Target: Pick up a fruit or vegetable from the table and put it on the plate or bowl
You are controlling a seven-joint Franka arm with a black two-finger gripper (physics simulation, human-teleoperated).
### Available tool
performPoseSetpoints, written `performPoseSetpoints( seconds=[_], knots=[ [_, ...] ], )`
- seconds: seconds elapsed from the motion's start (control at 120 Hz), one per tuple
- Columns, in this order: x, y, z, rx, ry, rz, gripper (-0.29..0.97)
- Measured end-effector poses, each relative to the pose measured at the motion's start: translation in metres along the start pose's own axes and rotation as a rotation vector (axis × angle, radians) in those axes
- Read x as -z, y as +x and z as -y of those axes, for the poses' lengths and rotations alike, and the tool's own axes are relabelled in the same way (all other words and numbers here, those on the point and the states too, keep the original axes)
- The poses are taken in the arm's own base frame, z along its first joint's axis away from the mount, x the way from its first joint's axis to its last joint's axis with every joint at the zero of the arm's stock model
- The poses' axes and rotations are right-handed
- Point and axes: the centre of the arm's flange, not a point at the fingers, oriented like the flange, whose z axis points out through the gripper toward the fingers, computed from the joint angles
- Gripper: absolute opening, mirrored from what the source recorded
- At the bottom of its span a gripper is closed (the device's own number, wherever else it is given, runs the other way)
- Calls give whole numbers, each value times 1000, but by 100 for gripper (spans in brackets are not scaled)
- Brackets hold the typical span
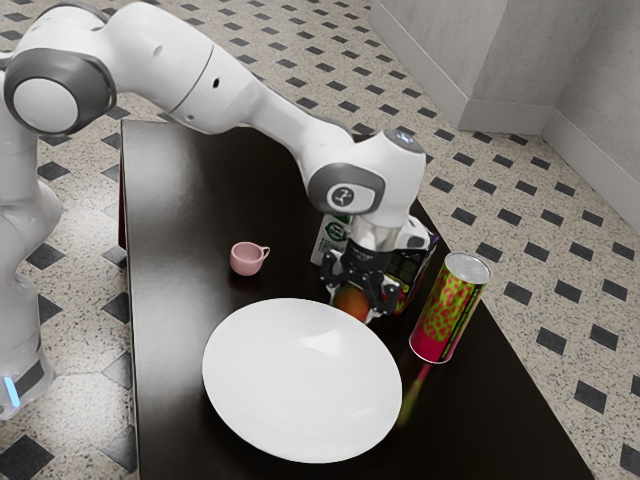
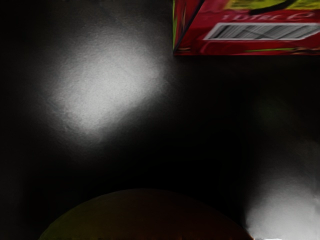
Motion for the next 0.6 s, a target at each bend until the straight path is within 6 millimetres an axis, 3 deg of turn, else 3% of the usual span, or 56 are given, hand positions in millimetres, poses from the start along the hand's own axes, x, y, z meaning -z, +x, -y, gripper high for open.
performPoseSetpoints(
  seconds=[0.183,0.317,0.5,0.6],
  knots=[
    [20,-2,-3,-9,-27,-18,36],
    [48,-11,-4,-32,-62,-36,36],
    [92,-37,-3,-88,-99,-57,37],
    [107,-66,-8,-146,-99,-43,37]
  ],
)
